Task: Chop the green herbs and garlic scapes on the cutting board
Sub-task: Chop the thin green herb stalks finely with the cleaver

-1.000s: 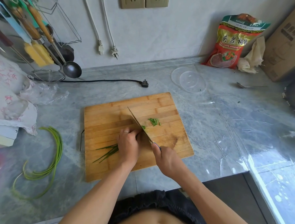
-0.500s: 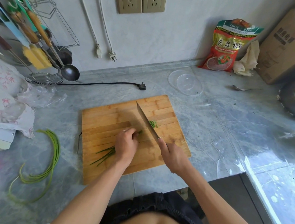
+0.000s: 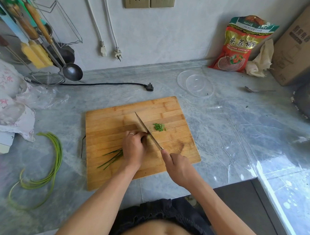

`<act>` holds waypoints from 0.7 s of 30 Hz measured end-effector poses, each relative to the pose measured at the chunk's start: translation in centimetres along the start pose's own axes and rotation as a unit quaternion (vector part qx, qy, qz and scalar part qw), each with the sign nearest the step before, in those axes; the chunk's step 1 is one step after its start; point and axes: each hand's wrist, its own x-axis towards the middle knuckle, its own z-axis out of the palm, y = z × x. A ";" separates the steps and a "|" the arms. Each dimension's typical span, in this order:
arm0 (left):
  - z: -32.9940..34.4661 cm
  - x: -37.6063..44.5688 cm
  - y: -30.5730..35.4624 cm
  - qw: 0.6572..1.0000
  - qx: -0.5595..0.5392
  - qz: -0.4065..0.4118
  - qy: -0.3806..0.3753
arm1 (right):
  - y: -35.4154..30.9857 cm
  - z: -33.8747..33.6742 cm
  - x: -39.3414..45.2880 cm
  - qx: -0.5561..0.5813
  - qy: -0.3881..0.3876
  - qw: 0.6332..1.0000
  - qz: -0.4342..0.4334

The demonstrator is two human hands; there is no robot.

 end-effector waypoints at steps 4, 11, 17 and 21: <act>-0.1 -0.1 0.1 0.999 -0.002 -0.034 0.015 | -0.3 0.1 0.1 -0.001 -0.007 1.000 -0.005; -0.1 -0.2 0.3 0.999 0.012 -0.042 0.019 | 0.1 0.8 0.3 -0.039 -0.009 0.999 0.002; -0.1 -0.1 0.3 0.998 0.036 -0.058 0.010 | 0.4 1.8 1.3 -0.055 0.014 0.998 0.006; -0.1 -0.1 0.1 0.997 0.055 -0.056 0.000 | 0.0 2.4 1.8 -0.032 0.019 0.999 0.013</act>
